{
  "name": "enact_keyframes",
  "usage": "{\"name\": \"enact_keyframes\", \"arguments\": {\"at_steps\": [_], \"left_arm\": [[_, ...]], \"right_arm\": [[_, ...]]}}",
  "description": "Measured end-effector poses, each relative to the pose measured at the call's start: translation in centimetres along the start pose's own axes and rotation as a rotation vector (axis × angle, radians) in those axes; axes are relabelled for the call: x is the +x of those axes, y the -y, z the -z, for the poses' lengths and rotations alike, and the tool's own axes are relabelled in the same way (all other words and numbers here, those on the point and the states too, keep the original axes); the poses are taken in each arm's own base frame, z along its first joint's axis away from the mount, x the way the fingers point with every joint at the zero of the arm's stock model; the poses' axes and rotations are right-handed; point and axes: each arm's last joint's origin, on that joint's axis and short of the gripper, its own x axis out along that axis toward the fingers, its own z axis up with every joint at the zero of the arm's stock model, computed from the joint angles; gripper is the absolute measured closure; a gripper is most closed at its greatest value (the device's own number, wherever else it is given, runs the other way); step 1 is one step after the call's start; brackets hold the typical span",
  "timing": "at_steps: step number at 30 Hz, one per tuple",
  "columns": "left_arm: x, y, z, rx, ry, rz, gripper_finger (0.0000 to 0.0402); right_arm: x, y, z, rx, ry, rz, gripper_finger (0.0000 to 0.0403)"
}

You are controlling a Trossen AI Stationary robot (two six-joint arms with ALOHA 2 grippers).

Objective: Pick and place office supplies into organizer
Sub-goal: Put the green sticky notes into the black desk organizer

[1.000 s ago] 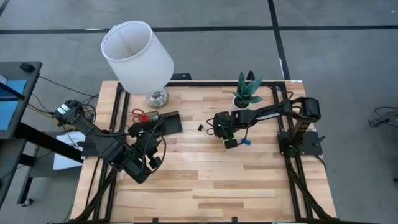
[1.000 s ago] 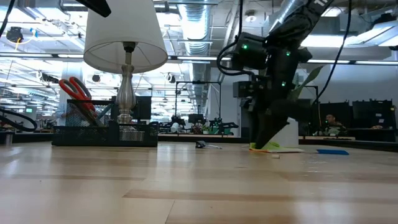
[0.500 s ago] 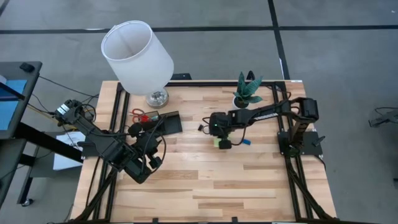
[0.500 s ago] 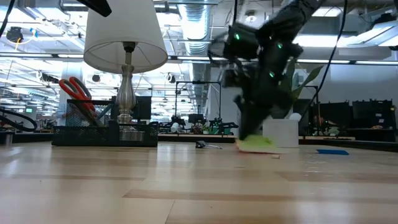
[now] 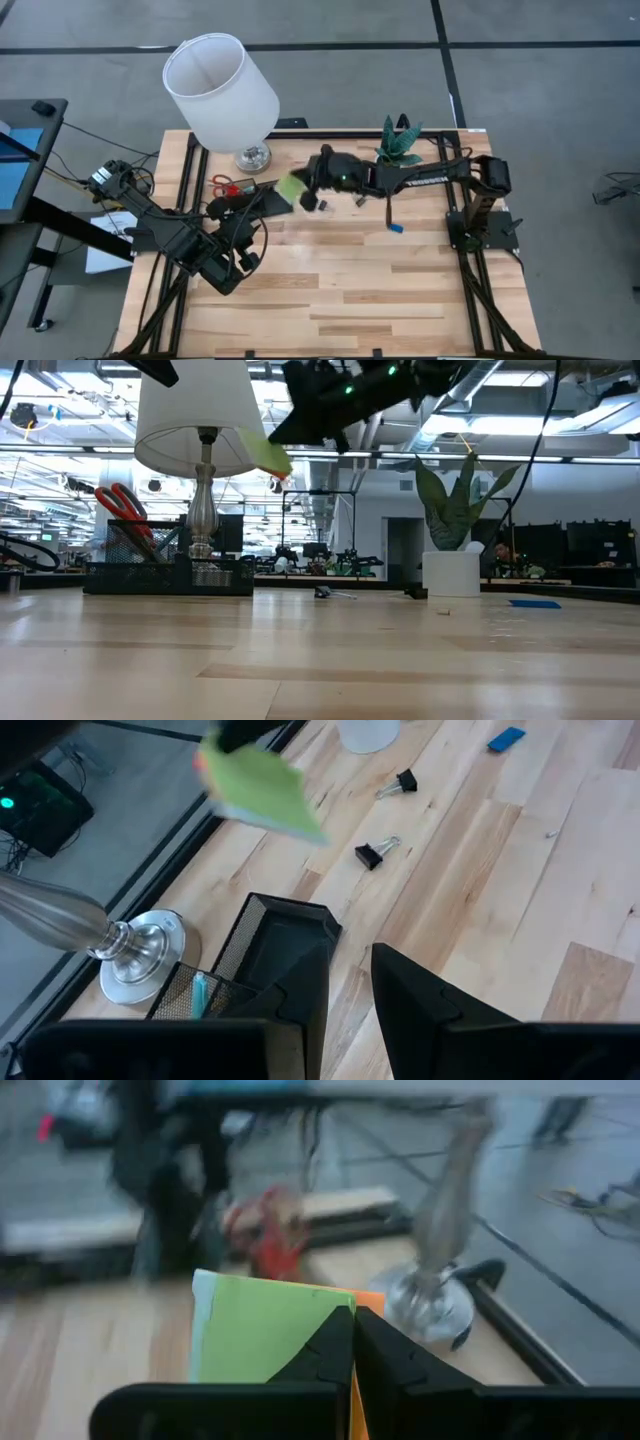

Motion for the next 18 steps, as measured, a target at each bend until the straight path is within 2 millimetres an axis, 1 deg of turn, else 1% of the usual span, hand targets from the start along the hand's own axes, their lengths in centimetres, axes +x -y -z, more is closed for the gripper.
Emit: {"name": "enact_keyframes", "arguments": {"at_steps": [4,7,10,14,18], "left_arm": [[-0.3,0.1,0.1,0.024,0.036,-0.006,0.0329],[-0.3,0.0,0.0,0.029,0.080,-0.032,0.0329],[-0.3,-0.1,0.0,0.044,0.080,-0.046,0.0329],[-0.3,-0.2,0.1,0.047,0.057,-0.043,0.0329],[-0.3,-0.3,0.2,0.050,0.034,-0.036,0.0329]], "right_arm": [[1.6,2.0,1.0,0.251,0.018,0.046,0.0401],[3.8,2.7,2.5,0.357,-0.030,0.069,0.0402],[6.5,3.0,3.9,0.407,-0.092,0.081,0.0402],[9.5,2.9,3.6,0.437,-0.152,0.097,0.0402],[12.2,2.3,4.3,0.394,-0.294,0.124,0.0401]]}}
